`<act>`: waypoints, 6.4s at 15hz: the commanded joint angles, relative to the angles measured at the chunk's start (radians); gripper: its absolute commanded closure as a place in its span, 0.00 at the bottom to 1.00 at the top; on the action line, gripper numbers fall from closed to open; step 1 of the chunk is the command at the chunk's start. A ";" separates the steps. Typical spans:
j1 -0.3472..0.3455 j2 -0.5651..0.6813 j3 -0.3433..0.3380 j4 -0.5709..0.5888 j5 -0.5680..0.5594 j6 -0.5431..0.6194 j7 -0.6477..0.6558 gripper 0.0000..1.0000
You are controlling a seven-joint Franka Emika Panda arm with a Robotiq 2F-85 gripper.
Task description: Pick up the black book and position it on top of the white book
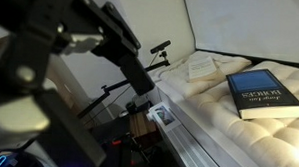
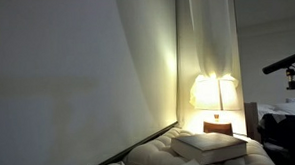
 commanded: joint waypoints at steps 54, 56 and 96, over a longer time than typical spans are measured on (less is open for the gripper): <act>0.289 0.365 0.020 0.413 0.436 0.365 -0.713 0.00; 0.291 0.344 0.037 0.369 0.418 0.381 -0.706 0.00; 0.338 0.258 0.188 0.033 0.329 0.542 -0.210 0.00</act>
